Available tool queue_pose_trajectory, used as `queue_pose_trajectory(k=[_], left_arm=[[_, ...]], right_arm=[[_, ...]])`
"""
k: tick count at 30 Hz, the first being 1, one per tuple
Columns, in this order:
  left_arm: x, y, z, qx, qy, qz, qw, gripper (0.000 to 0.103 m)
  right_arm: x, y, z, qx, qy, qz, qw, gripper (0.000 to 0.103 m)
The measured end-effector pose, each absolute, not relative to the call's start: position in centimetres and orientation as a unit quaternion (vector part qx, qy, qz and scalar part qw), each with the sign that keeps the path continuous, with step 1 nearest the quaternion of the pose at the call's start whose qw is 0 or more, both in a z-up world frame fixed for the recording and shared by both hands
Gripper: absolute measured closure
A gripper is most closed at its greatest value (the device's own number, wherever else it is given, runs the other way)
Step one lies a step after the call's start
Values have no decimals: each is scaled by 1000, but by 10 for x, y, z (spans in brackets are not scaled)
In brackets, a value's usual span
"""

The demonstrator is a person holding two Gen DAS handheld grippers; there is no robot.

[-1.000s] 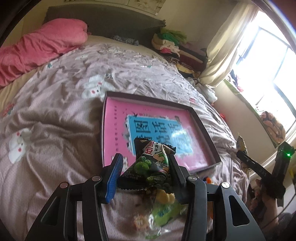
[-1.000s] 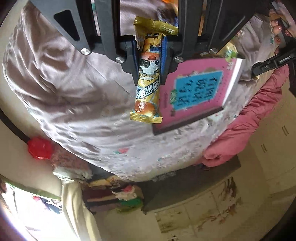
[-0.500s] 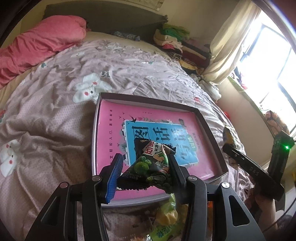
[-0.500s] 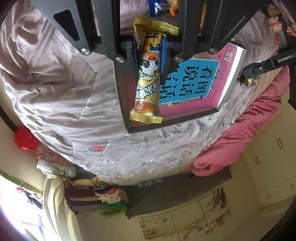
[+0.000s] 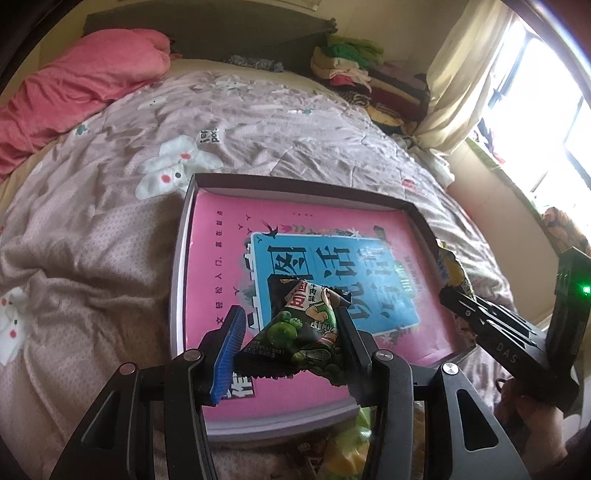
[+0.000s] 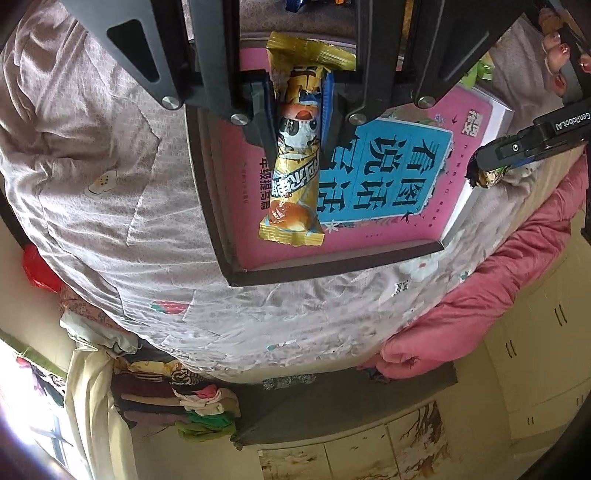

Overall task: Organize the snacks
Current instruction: 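Carry yellow bar with right gripper while left carries green bag over pink tray, then release yellow bar from right gripper while left releases green bag into tray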

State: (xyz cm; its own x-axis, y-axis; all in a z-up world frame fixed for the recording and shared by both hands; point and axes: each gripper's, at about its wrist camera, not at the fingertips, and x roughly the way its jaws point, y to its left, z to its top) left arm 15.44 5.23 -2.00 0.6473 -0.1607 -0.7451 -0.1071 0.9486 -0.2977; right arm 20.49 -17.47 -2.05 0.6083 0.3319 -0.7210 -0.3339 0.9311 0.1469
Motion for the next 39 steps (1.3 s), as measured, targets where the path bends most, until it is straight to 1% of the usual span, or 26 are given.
queue_pose_trajectory(k=[7,19,23,25,27,29,31,35,37,39], left_arm=[[161,46,-34,-142,439,-7,887,52],[159,46,-46,-139,455,-2,880,52],[154,50,-47,-152,458,0,876,52],[152,51,-44,-154,451,3,879,51],[153,51,-41,-153,448,1,881,43],[152,50,-36,-153,442,-3,884,41],[150,48,-32,-147,438,-5,887,39],[141,48,-21,-139,428,-9,893,33],[136,50,-14,-140,422,-11,896,32],[132,51,-7,-139,415,-13,899,28]], right_arm=[[209,-185,-41,-3,424,166,890,83],[206,-185,-48,-20,430,164,888,82],[200,-185,-47,-28,430,170,886,74],[198,-186,-45,-25,429,172,886,73],[197,-189,-44,-20,429,170,887,69],[197,-190,-41,-17,426,165,889,65],[196,-190,-37,-19,420,163,892,63],[189,-193,-26,-22,404,168,899,56],[183,-196,-20,-19,392,176,903,55],[176,-198,-11,-18,380,185,906,50]])
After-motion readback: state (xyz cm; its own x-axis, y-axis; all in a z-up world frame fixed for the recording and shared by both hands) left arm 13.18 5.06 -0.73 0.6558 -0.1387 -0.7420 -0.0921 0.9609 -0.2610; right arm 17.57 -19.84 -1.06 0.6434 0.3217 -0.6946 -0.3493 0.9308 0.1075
